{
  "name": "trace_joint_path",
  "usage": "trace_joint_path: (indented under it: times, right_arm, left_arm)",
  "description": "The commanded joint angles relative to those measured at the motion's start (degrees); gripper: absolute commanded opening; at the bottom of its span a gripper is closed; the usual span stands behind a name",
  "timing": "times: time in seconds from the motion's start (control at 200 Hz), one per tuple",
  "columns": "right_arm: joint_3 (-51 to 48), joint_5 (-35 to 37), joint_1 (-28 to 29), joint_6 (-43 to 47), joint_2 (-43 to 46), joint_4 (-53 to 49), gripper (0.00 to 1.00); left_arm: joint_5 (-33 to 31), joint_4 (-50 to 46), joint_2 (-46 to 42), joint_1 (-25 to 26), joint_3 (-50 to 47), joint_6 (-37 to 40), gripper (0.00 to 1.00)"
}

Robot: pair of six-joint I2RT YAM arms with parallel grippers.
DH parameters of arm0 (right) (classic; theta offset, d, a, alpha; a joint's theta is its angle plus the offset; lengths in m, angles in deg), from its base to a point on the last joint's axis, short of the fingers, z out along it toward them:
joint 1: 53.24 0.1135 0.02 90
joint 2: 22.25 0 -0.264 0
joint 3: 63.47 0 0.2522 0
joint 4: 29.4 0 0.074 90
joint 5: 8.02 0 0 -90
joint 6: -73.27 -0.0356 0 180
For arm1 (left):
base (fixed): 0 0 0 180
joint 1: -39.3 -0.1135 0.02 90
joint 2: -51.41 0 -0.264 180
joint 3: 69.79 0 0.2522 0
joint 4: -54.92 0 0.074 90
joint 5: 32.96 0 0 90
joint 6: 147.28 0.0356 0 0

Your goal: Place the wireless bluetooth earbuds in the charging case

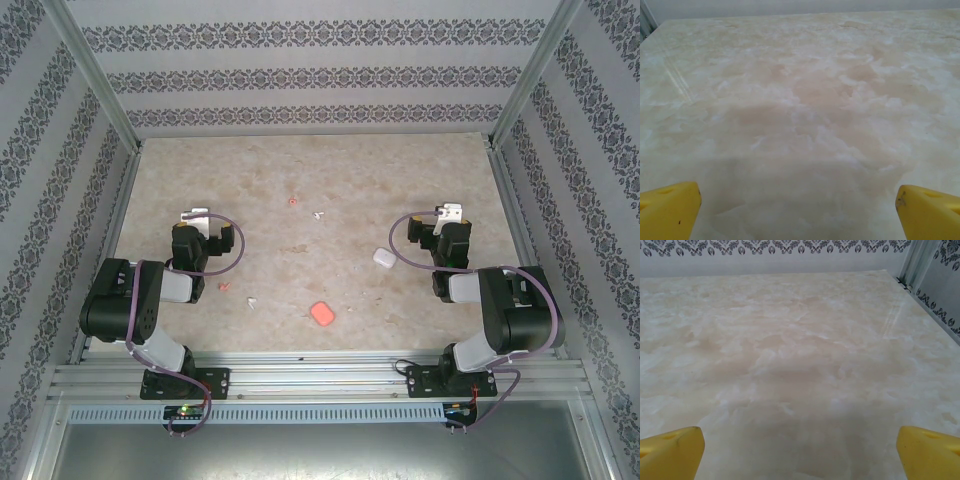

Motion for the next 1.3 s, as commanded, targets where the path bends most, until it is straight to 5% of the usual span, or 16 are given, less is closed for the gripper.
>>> trace_joint_path:
  times: [0.0,1.169,1.299]
  right_arm:
    - [0.91,0.77,0.39,0.53,0.42,0.65,0.98]
    - [0.98,0.26,0.59,1.12,0.89,0.39,0.98]
    - [1.48,0.88,1.82,2.5,4.07,-2.8,0.98]
  left_arm:
    - [0.34,-0.05,-0.72,-0.33,0.83,0.07,1.0]
    - [0.78,0.59,-1.12,-0.36,0.4,0.06,1.0]
    - [-2.84,1.92,-2.61,-0.36,-0.92,-1.25,1.0]
